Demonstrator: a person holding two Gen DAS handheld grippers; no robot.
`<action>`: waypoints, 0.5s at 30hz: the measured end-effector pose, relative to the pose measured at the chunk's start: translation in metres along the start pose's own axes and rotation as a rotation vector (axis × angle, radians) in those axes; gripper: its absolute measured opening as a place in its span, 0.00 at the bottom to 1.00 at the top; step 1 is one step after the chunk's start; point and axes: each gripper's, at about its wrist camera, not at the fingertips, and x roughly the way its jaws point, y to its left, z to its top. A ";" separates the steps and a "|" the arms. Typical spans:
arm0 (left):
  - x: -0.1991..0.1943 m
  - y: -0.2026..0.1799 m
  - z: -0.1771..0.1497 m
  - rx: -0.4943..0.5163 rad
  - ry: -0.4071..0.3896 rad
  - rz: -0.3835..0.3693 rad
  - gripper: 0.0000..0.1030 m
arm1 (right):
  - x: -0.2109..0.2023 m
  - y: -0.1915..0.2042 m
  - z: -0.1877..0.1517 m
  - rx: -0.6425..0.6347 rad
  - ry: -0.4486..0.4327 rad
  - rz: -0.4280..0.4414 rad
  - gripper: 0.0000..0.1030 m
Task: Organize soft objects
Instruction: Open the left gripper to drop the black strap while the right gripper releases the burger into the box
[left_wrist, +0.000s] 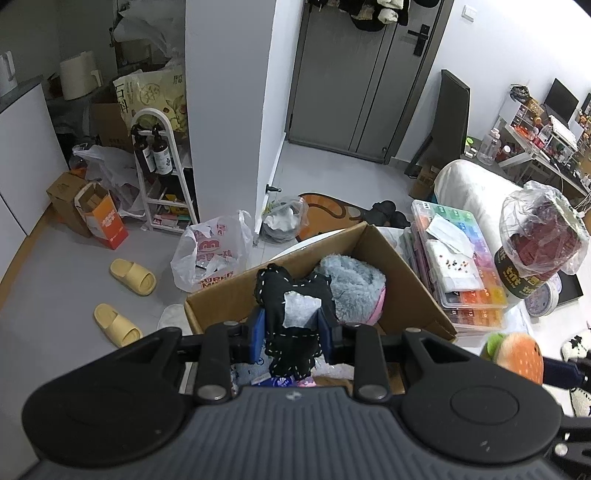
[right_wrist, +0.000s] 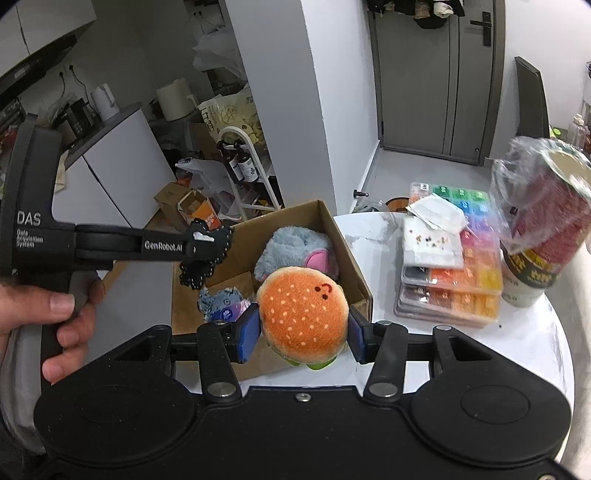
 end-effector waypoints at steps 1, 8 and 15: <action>0.002 0.001 0.000 -0.002 0.003 0.000 0.28 | 0.003 0.001 0.002 -0.002 0.004 -0.001 0.46; 0.021 0.005 0.004 -0.009 0.022 0.002 0.29 | 0.023 0.003 0.011 -0.004 0.029 -0.014 0.46; 0.029 0.012 0.008 -0.063 0.011 -0.006 0.38 | 0.033 0.000 0.014 0.014 0.034 -0.017 0.46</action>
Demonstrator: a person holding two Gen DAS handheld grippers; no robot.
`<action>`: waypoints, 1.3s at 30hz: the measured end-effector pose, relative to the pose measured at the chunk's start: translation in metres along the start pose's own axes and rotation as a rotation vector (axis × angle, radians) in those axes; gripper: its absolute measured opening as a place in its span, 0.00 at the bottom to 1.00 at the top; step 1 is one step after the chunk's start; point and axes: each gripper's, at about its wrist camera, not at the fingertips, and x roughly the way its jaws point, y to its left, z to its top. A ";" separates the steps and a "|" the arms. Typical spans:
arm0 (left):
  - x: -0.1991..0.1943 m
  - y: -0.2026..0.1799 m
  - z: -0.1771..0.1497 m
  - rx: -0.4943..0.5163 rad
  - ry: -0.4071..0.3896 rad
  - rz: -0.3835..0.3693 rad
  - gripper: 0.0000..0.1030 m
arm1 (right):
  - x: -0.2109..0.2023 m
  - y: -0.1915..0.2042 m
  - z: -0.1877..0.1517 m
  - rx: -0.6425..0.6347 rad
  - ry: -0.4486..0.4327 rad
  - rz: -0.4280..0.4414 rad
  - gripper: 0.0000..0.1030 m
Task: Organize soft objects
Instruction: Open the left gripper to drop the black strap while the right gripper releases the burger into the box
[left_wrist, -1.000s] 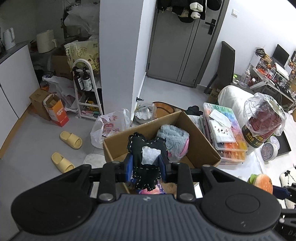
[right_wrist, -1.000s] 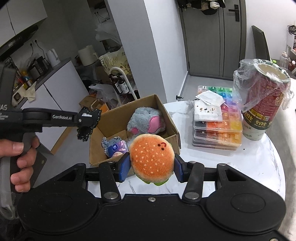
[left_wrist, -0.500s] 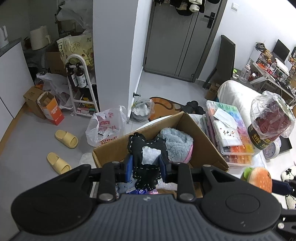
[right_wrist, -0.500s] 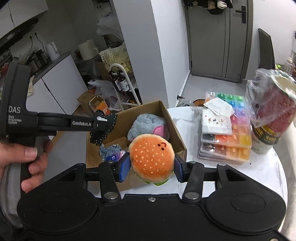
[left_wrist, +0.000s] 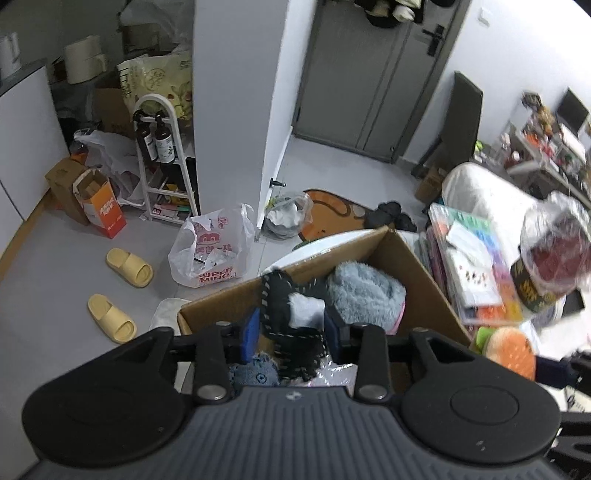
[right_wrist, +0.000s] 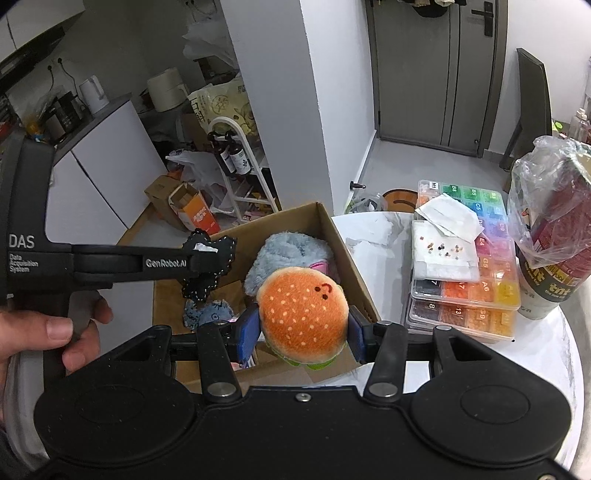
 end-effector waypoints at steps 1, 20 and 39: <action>-0.001 0.002 0.000 -0.009 -0.004 -0.007 0.43 | 0.001 0.000 0.000 0.000 0.000 0.001 0.46; -0.036 0.020 -0.022 -0.050 -0.017 0.046 0.57 | 0.016 -0.008 0.018 0.069 -0.063 0.032 0.69; -0.066 0.004 -0.044 -0.004 0.001 0.096 0.84 | -0.018 -0.027 -0.016 0.039 0.001 0.006 0.79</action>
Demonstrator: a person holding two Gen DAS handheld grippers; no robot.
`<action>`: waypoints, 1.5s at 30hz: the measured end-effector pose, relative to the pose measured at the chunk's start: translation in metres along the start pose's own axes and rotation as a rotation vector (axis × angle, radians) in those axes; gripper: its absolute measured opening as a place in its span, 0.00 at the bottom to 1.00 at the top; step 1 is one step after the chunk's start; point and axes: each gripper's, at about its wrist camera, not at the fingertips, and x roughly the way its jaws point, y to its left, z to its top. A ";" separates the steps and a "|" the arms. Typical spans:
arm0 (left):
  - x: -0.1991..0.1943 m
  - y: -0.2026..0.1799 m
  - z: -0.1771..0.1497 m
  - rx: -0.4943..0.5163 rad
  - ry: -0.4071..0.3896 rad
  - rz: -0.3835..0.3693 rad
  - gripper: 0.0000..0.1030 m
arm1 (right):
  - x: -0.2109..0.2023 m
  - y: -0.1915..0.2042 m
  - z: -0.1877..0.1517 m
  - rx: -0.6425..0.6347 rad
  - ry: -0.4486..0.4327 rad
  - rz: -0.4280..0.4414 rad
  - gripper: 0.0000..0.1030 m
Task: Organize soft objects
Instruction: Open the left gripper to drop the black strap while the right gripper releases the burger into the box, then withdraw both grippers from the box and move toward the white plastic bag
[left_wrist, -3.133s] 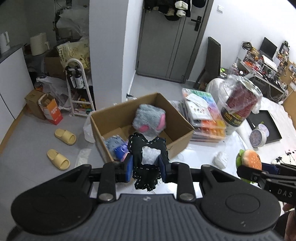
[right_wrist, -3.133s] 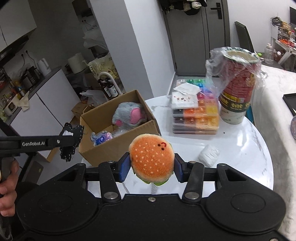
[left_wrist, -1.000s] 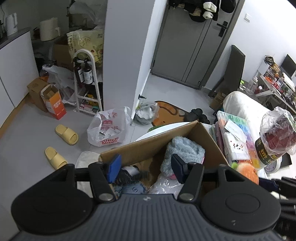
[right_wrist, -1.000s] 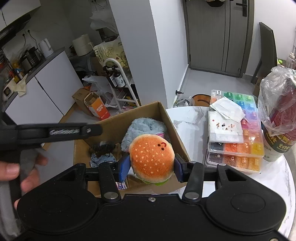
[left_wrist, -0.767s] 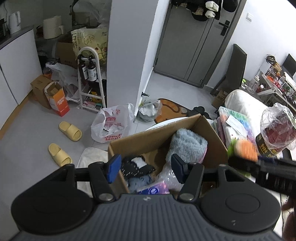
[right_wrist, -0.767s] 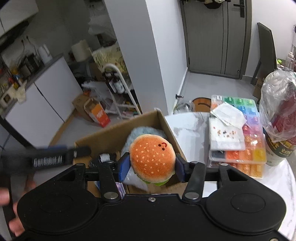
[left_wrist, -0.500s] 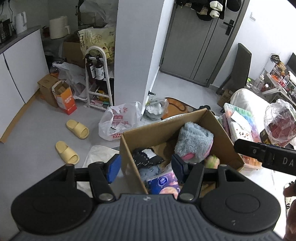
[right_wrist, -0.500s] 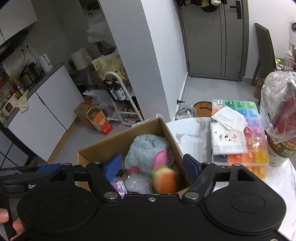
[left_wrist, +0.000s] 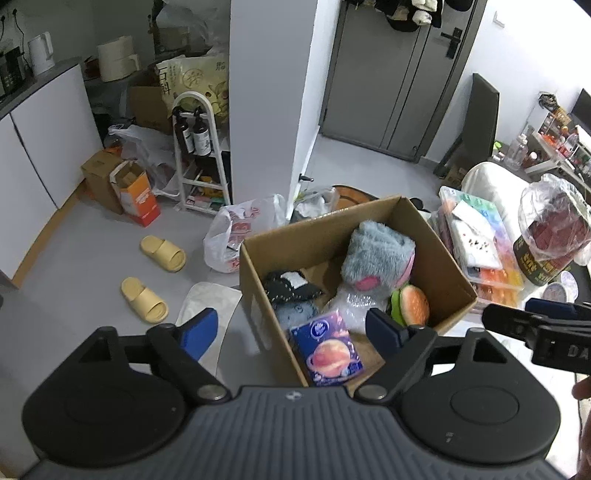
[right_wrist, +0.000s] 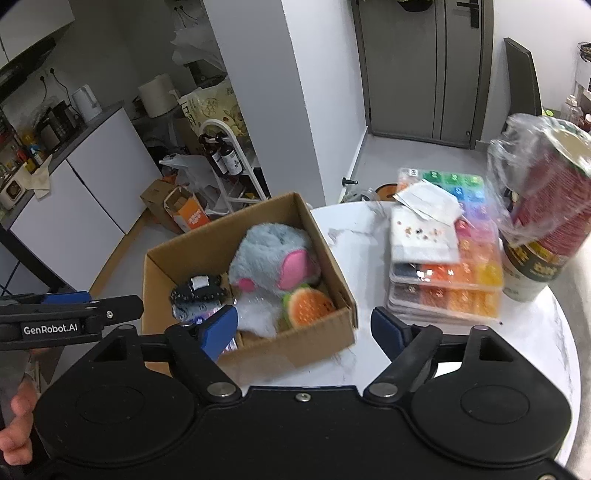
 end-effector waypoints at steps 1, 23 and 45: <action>-0.003 -0.001 -0.002 0.006 -0.003 -0.005 0.85 | -0.004 -0.003 -0.002 0.004 -0.001 0.002 0.80; -0.061 -0.049 -0.022 0.088 -0.074 -0.047 1.00 | -0.088 -0.042 -0.023 0.056 -0.107 0.053 1.00; -0.110 -0.081 -0.050 0.160 -0.077 -0.131 1.00 | -0.153 -0.063 -0.058 0.112 -0.173 0.048 1.00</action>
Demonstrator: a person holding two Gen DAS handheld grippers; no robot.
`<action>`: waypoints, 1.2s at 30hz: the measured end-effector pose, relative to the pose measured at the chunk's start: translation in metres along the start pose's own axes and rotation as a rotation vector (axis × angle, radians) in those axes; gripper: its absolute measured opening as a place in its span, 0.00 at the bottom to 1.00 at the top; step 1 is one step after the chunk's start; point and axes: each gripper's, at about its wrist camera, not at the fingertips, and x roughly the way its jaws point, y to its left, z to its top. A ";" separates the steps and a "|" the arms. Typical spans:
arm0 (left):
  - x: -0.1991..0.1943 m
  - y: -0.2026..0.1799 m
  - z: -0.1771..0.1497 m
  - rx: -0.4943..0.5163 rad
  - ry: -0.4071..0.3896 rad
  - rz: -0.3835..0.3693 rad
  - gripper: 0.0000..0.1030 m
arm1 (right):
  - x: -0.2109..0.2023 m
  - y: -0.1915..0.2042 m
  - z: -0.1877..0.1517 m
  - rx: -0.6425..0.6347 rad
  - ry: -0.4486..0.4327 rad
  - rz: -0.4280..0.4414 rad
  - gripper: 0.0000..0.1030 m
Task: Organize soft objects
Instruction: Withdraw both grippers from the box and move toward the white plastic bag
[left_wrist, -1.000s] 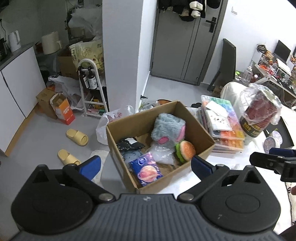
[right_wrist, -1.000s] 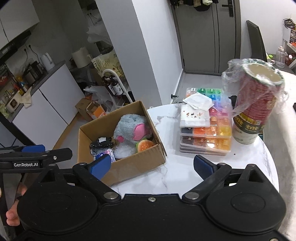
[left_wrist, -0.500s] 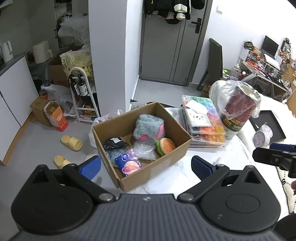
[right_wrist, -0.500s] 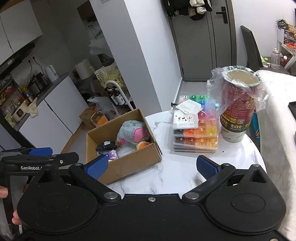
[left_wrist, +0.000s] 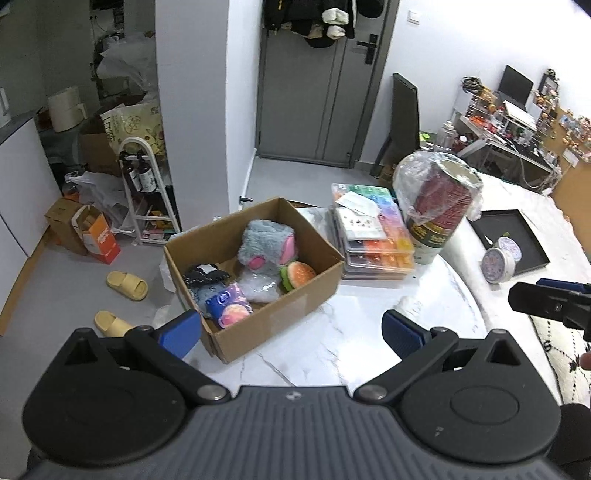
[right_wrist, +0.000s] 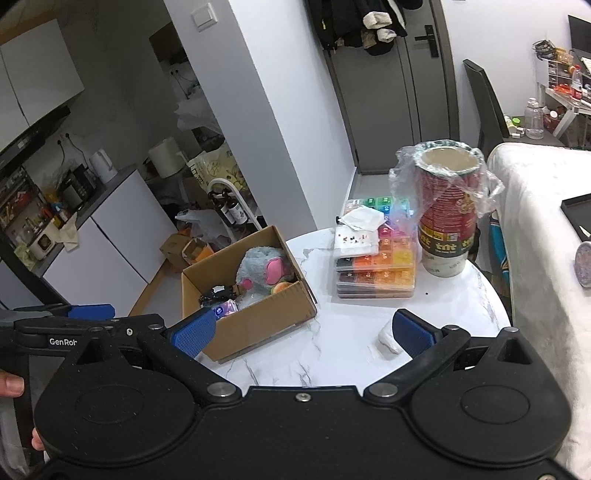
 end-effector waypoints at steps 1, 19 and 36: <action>-0.001 -0.002 -0.001 0.001 -0.001 -0.005 1.00 | -0.002 -0.001 -0.002 0.005 -0.003 0.001 1.00; -0.002 -0.027 -0.020 0.033 0.014 -0.020 1.00 | -0.013 -0.043 -0.032 0.112 -0.022 0.014 1.00; 0.035 -0.068 -0.026 0.082 0.021 -0.027 0.97 | 0.006 -0.093 -0.050 0.186 -0.054 -0.025 1.00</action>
